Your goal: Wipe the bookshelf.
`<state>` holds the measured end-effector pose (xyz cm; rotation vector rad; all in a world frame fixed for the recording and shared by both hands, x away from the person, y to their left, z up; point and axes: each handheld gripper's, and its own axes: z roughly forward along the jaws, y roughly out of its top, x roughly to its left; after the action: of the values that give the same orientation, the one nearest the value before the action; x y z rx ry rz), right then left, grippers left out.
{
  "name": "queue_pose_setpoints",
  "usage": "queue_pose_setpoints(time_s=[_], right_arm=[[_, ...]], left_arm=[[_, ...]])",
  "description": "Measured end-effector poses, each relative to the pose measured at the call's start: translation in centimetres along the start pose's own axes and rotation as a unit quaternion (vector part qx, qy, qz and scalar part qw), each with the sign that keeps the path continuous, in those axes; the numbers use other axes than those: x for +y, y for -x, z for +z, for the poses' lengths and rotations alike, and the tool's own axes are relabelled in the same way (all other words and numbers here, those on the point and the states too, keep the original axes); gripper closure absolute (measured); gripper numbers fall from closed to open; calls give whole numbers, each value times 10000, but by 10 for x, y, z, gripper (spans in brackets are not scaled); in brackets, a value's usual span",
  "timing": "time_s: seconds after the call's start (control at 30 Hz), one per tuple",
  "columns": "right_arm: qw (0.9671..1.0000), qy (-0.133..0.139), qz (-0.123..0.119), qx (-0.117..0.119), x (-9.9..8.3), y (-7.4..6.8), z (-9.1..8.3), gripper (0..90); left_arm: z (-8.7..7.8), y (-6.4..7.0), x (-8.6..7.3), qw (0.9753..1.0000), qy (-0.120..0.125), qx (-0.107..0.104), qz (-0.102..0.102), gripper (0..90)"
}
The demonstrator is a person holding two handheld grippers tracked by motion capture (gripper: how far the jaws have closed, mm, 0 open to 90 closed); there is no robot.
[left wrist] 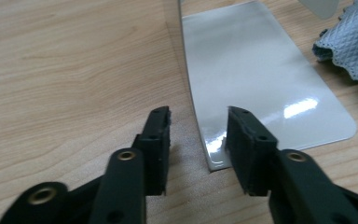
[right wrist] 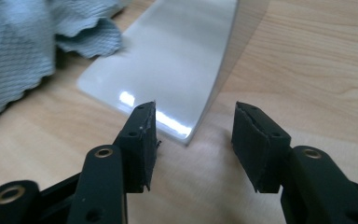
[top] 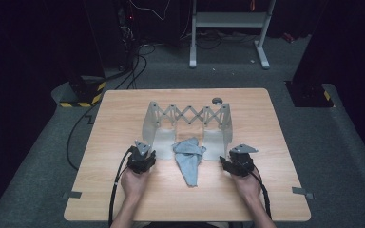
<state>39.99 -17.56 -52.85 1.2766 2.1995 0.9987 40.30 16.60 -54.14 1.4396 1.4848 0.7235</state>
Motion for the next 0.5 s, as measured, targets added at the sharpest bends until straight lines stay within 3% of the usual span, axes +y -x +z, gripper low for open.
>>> queue_pose_setpoints(time_s=[0.1,0.23,0.3,0.5], right_arm=[[9997,176,-93,119,-2,-8,-11,496],[9964,521,-185,638,9,-23,-25,473],[9942,585,-254,864,16,-30,-23,459],[9895,546,-456,1259,37,-53,-5,421]], left_arm=[[1,-2,2,9998,-49,-46,-182,503],[2,-5,3,9993,-105,-29,-359,437],[2,-6,3,9992,-116,-36,-387,430],[2,-7,4,9991,-167,-45,-375,403]])
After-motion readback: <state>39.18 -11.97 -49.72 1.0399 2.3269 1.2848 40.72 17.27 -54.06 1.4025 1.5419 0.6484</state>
